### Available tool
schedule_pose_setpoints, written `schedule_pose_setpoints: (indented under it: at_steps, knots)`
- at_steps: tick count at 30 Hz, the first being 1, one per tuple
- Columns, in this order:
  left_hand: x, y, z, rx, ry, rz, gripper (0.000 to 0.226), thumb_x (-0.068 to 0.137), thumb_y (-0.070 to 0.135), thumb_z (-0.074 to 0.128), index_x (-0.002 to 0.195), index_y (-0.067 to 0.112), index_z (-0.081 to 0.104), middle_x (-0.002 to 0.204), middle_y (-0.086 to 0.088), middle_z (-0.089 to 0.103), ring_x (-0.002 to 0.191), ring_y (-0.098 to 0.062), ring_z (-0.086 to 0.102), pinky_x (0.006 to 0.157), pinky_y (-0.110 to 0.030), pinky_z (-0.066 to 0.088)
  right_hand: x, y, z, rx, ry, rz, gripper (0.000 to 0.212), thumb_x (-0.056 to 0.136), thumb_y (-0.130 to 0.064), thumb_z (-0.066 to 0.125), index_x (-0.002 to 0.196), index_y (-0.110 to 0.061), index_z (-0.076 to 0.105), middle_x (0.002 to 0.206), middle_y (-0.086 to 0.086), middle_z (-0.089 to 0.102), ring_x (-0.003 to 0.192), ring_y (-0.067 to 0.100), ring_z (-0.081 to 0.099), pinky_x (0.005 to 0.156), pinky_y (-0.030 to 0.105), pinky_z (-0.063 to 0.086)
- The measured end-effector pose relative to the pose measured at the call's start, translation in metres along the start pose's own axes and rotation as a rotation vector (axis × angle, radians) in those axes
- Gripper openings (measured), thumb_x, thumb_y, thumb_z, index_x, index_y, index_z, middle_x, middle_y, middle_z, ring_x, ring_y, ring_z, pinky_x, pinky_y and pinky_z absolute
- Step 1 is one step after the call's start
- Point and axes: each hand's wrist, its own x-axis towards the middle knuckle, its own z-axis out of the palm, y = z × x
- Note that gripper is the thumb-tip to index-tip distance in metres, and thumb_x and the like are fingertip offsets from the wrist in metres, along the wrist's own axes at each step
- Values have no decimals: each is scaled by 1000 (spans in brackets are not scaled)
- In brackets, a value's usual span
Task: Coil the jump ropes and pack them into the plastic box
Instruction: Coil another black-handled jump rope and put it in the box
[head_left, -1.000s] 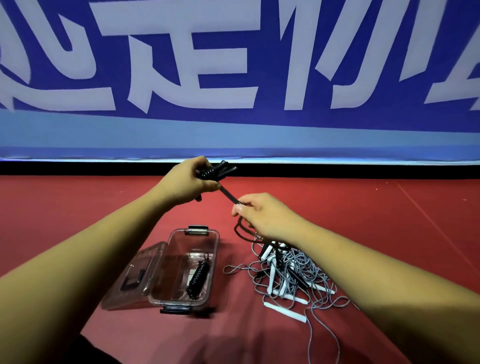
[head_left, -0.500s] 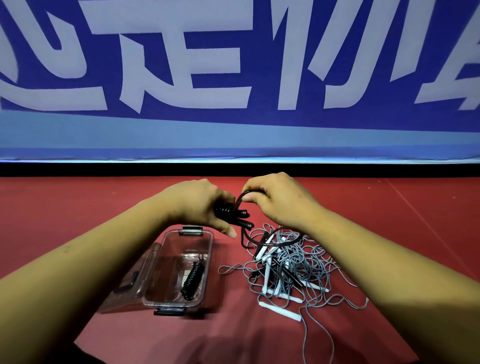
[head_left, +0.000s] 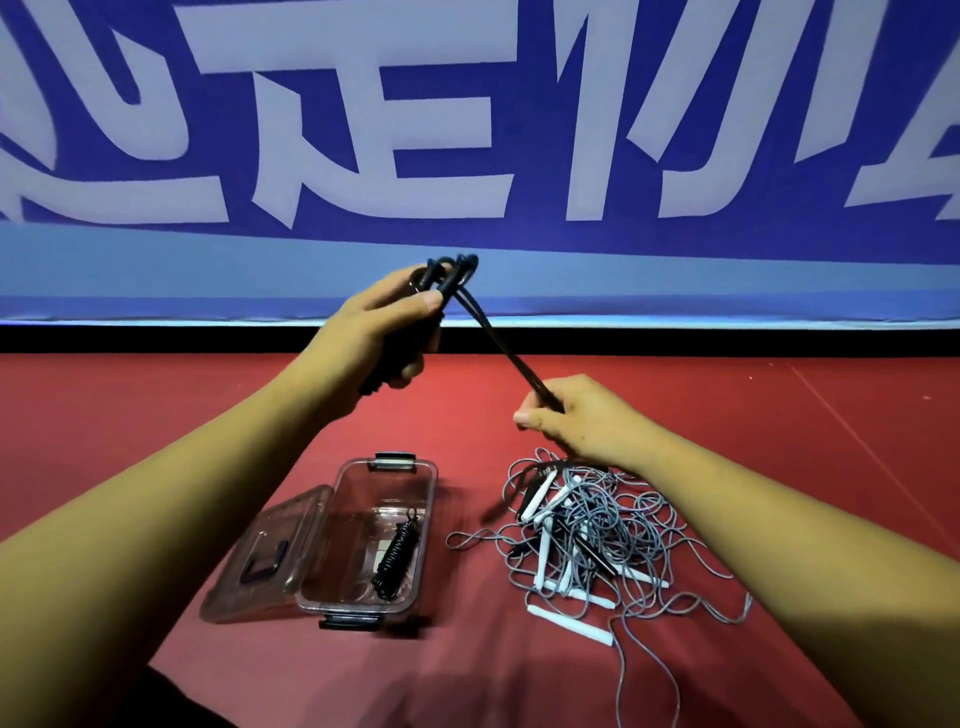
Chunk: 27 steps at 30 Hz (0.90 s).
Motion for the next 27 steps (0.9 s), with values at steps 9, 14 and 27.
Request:
schedule_pose_setpoints:
  at_steps: [9, 14, 27]
  knots:
    - [-3, -3, 3, 145, 25, -120, 11, 89, 30, 67, 91, 24, 58, 81, -8, 65, 58, -23, 46, 52, -29, 23, -1, 8, 4, 127, -94, 144, 31, 82, -27, 77, 103, -14, 59, 62, 8, 58, 44, 12, 50, 44, 21, 36]
    - [-5, -1, 9, 215, -130, -111, 23, 87, 19, 70, 98, 7, 54, 79, -14, 65, 51, -22, 46, 47, -27, 31, 5, -4, -1, 108, -50, 43, 69, 74, -28, 83, 134, -21, 50, 113, 1, 67, 101, 4, 64, 96, 31, 51]
    - [-2, -6, 22, 100, -4, -90, 19, 90, 22, 68, 109, 22, 67, 76, -14, 59, 50, -22, 44, 48, -26, 31, -1, -37, 28, 629, -70, 102, 15, 103, -14, 44, 99, -6, 56, 57, -2, 34, 47, 11, 33, 50, 26, 33]
